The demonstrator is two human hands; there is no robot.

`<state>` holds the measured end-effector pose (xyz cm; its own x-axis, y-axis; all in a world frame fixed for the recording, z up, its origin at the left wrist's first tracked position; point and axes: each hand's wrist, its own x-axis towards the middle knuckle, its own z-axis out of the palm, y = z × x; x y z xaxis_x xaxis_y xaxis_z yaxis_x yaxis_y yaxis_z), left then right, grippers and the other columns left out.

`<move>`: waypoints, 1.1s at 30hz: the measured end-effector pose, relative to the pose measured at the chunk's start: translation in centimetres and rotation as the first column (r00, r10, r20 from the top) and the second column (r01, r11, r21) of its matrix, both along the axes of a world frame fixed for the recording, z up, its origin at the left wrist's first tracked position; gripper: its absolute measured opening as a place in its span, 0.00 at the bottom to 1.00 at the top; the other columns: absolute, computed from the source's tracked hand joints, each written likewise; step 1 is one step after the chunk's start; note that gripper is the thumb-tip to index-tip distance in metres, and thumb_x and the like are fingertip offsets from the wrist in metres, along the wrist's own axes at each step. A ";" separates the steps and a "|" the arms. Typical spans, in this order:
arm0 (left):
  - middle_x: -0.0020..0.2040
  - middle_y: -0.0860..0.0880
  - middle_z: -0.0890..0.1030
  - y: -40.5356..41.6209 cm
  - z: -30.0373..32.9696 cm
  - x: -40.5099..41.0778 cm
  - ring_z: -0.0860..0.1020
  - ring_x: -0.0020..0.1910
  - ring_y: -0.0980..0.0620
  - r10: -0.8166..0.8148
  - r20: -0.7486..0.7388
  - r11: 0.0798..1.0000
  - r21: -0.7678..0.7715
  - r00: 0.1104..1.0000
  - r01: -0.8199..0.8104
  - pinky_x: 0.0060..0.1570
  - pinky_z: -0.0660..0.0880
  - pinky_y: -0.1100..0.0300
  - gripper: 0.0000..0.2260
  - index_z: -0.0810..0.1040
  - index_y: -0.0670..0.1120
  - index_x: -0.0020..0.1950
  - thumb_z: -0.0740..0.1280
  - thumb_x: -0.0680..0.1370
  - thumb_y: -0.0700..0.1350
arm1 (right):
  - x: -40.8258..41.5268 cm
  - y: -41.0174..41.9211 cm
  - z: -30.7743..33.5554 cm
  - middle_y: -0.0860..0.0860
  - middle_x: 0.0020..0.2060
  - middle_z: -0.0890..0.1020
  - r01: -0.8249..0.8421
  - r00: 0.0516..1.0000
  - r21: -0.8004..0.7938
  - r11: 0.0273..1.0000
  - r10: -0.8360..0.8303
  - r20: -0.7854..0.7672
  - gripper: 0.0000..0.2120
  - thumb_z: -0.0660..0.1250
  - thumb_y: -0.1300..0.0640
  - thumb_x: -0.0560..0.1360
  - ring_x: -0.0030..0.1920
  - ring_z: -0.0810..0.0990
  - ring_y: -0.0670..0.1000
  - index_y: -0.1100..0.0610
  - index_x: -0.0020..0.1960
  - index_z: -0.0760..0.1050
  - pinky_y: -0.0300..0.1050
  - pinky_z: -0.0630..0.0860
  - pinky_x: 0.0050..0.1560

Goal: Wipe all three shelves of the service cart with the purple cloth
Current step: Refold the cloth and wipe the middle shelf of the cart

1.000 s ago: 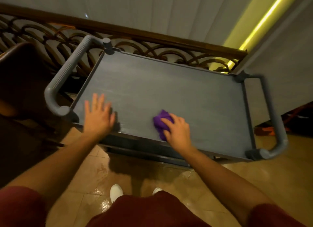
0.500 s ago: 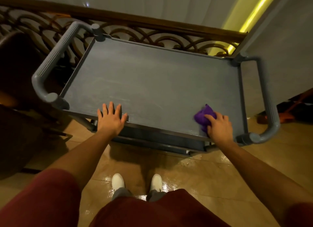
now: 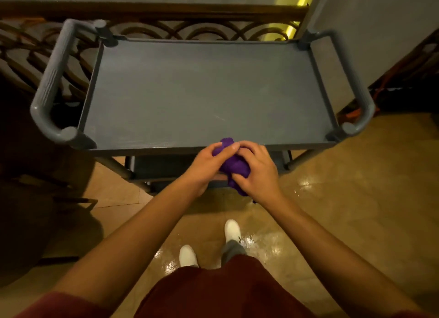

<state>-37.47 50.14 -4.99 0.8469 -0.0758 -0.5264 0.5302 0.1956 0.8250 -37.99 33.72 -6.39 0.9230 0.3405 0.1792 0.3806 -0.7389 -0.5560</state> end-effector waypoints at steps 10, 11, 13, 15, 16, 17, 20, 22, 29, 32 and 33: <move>0.58 0.50 0.81 0.4 -2.3 -5.5 0.82 0.56 0.49 0.118 0.056 0.987 0.100 0.991 -0.123 0.52 0.83 0.52 0.14 0.76 0.50 0.64 0.69 0.79 0.48 | -8.3 -0.3 -2.8 0.48 0.55 0.83 0.644 0.752 0.364 0.673 -0.468 -0.465 0.24 0.64 0.32 0.73 0.57 0.81 0.48 0.48 0.58 0.77 0.50 0.79 0.55; 0.57 0.51 0.81 -0.1 -2.3 -6.2 0.82 0.56 0.50 0.084 0.122 0.984 0.148 0.989 -0.101 0.51 0.83 0.53 0.12 0.76 0.52 0.62 0.69 0.79 0.47 | -8.6 -0.4 -3.1 0.47 0.50 0.84 0.720 0.661 0.368 0.588 -0.423 -0.620 0.26 0.64 0.28 0.70 0.52 0.82 0.48 0.47 0.53 0.78 0.49 0.79 0.49; 0.56 0.51 0.81 -1.2 -2.4 -7.2 0.82 0.55 0.51 0.019 0.181 0.985 0.168 0.983 -0.050 0.51 0.83 0.55 0.09 0.76 0.54 0.58 0.69 0.79 0.45 | -8.7 -0.4 -4.1 0.47 0.50 0.85 0.790 0.475 0.313 0.527 -0.204 -0.856 0.30 0.63 0.24 0.67 0.51 0.84 0.50 0.46 0.54 0.78 0.50 0.80 0.48; 0.56 0.50 0.81 -2.5 -2.9 -8.0 0.82 0.56 0.49 0.032 0.156 0.991 0.126 0.987 -0.052 0.53 0.83 0.52 0.08 0.76 0.52 0.57 0.68 0.80 0.43 | -8.3 -0.7 -5.5 0.50 0.54 0.87 0.812 0.406 0.353 0.466 -0.014 -0.914 0.33 0.68 0.26 0.67 0.53 0.86 0.54 0.47 0.62 0.78 0.55 0.82 0.50; 0.55 0.50 0.81 -2.9 -3.4 -8.1 0.82 0.57 0.47 0.048 0.140 0.988 0.139 0.989 -0.067 0.53 0.83 0.52 0.07 0.76 0.51 0.57 0.68 0.80 0.43 | -7.9 -0.9 -6.4 0.52 0.55 0.88 0.823 0.415 0.402 0.401 0.056 -0.908 0.33 0.72 0.31 0.67 0.54 0.87 0.56 0.49 0.64 0.78 0.55 0.83 0.50; 0.54 0.49 0.81 -3.1 -4.1 -8.0 0.82 0.57 0.46 0.042 0.140 0.977 0.202 0.989 -0.070 0.53 0.82 0.51 0.06 0.76 0.49 0.57 0.67 0.81 0.43 | -7.5 -1.2 -7.1 0.53 0.55 0.87 0.824 0.450 0.452 0.342 0.092 -0.888 0.31 0.76 0.36 0.66 0.56 0.86 0.57 0.51 0.64 0.79 0.55 0.83 0.50; 0.52 0.49 0.79 -2.8 -6.6 -7.1 0.81 0.53 0.48 -0.074 0.153 0.869 0.495 0.985 -0.011 0.51 0.82 0.48 0.08 0.73 0.46 0.57 0.67 0.80 0.45 | -5.7 -2.2 -9.5 0.54 0.54 0.87 0.774 0.555 0.524 0.356 0.017 -0.832 0.27 0.81 0.44 0.64 0.54 0.87 0.56 0.50 0.60 0.81 0.53 0.83 0.48; 0.58 0.49 0.77 -2.4 -8.4 -6.3 0.79 0.57 0.49 -0.046 0.148 0.860 0.509 0.988 -0.037 0.50 0.81 0.53 0.14 0.70 0.48 0.63 0.68 0.79 0.46 | -4.4 -2.8 -11.3 0.51 0.52 0.88 0.739 0.590 0.523 0.426 -0.034 -0.806 0.25 0.82 0.46 0.63 0.52 0.87 0.54 0.49 0.57 0.81 0.50 0.83 0.46; 0.64 0.47 0.80 -2.0 -16.3 1.8 0.80 0.61 0.49 -0.313 0.054 0.886 0.378 0.948 0.270 0.57 0.79 0.57 0.24 0.74 0.49 0.70 0.70 0.77 0.56 | 1.2 -4.3 -18.4 0.45 0.48 0.86 0.447 0.731 0.450 0.773 -0.026 -0.682 0.26 0.83 0.53 0.64 0.46 0.85 0.40 0.48 0.60 0.78 0.35 0.81 0.42; 0.57 0.41 0.85 -1.3 -20.8 5.7 0.84 0.57 0.42 -0.468 -0.051 0.833 0.307 0.882 0.460 0.58 0.81 0.46 0.23 0.80 0.44 0.62 0.67 0.78 0.61 | 4.4 -4.4 -21.9 0.44 0.54 0.82 0.323 0.809 0.419 0.849 -0.018 -0.588 0.27 0.83 0.55 0.66 0.49 0.82 0.36 0.48 0.61 0.77 0.32 0.80 0.46; 0.56 0.39 0.85 -1.0 -21.9 6.7 0.84 0.55 0.41 -0.474 -0.084 0.838 0.261 0.876 0.479 0.57 0.81 0.44 0.24 0.81 0.43 0.61 0.66 0.78 0.61 | 5.3 -4.2 -22.4 0.43 0.54 0.81 0.297 0.830 0.413 0.861 -0.019 -0.558 0.27 0.82 0.54 0.67 0.49 0.81 0.34 0.48 0.61 0.76 0.30 0.78 0.47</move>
<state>-30.79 49.09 -26.88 0.7339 -0.3235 -0.5973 0.5144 -0.3096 0.7997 -32.71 29.50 -28.80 0.9516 0.1848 -0.2455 -0.1667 -0.3605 -0.9177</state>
